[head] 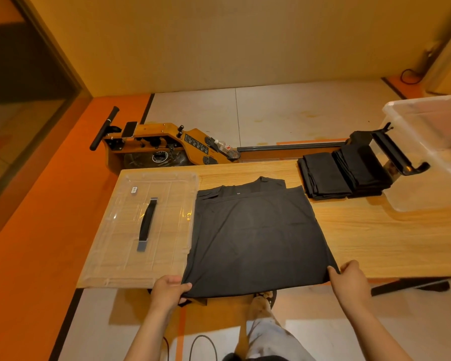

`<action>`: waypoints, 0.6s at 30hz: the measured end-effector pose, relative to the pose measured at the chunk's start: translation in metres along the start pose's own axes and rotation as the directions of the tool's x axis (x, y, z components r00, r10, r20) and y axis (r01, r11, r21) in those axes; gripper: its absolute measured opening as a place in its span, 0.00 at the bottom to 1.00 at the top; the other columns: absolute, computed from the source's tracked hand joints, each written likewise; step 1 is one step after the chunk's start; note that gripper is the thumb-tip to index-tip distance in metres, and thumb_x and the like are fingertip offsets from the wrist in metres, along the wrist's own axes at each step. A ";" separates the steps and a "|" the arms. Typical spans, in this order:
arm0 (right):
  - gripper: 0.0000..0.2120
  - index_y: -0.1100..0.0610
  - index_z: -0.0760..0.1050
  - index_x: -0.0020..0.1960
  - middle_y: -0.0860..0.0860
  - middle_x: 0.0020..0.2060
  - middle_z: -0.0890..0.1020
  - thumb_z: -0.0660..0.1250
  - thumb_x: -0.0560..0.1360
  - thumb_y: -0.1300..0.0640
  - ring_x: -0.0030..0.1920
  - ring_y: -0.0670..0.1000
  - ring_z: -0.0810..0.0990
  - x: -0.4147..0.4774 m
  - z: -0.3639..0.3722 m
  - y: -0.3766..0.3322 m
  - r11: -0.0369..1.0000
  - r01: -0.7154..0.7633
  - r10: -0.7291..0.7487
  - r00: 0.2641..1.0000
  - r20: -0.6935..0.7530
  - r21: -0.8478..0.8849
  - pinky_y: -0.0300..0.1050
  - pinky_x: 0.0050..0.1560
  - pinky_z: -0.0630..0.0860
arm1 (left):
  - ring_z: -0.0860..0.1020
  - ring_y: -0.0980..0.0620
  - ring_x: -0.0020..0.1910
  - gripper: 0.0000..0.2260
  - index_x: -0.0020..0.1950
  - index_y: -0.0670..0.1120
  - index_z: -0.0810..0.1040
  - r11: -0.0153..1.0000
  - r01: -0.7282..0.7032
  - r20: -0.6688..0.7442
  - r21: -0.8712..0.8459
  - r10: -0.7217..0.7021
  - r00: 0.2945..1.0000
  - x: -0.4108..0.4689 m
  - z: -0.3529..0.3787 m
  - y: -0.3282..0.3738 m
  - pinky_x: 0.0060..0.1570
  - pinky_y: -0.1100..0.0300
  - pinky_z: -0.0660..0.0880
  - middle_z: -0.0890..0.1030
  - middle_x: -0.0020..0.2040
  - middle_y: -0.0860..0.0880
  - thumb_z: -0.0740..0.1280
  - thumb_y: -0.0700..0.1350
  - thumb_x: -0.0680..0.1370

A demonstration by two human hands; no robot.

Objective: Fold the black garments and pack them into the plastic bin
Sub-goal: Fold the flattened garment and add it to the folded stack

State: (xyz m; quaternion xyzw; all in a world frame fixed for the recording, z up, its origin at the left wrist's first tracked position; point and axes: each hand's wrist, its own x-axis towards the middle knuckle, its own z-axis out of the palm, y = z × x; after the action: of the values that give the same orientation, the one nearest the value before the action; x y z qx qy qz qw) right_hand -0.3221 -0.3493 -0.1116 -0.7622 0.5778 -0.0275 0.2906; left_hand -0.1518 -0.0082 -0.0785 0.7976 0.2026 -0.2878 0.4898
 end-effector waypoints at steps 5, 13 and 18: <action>0.12 0.64 0.71 0.52 0.58 0.41 0.76 0.71 0.72 0.64 0.44 0.60 0.75 -0.006 0.003 0.004 0.973 -0.075 0.086 0.995 -0.042 0.219 0.50 0.43 0.70 | 0.78 0.42 0.51 0.11 0.55 0.37 0.76 0.999 -0.039 -0.019 -0.029 0.038 0.999 0.004 0.000 -0.004 0.42 0.57 0.76 0.79 0.52 0.39 0.71 0.33 0.74; 0.10 0.61 0.74 0.50 0.61 0.47 0.80 0.71 0.71 0.68 0.47 0.61 0.80 0.008 -0.001 -0.005 0.876 -0.276 0.220 0.958 0.182 0.395 0.60 0.54 0.77 | 0.78 0.46 0.47 0.09 0.47 0.45 0.75 0.987 -0.118 -0.042 -0.105 0.115 0.993 0.014 -0.010 0.007 0.45 0.55 0.75 0.80 0.47 0.42 0.70 0.32 0.74; 0.05 0.64 0.74 0.42 0.65 0.46 0.79 0.67 0.73 0.71 0.43 0.58 0.78 0.006 -0.014 -0.014 0.810 -0.378 0.204 0.899 0.388 0.449 0.44 0.37 0.75 | 0.77 0.44 0.51 0.10 0.49 0.44 0.74 0.993 -0.085 0.026 -0.083 0.087 0.996 0.019 -0.016 0.012 0.53 0.53 0.75 0.79 0.50 0.42 0.70 0.32 0.74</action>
State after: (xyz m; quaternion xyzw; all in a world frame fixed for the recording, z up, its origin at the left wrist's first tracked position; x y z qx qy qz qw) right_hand -0.3134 -0.3587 -0.0951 -0.5518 0.6050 -0.0102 0.5739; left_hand -0.1263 0.0013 -0.0771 0.7807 0.1724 -0.2695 0.5368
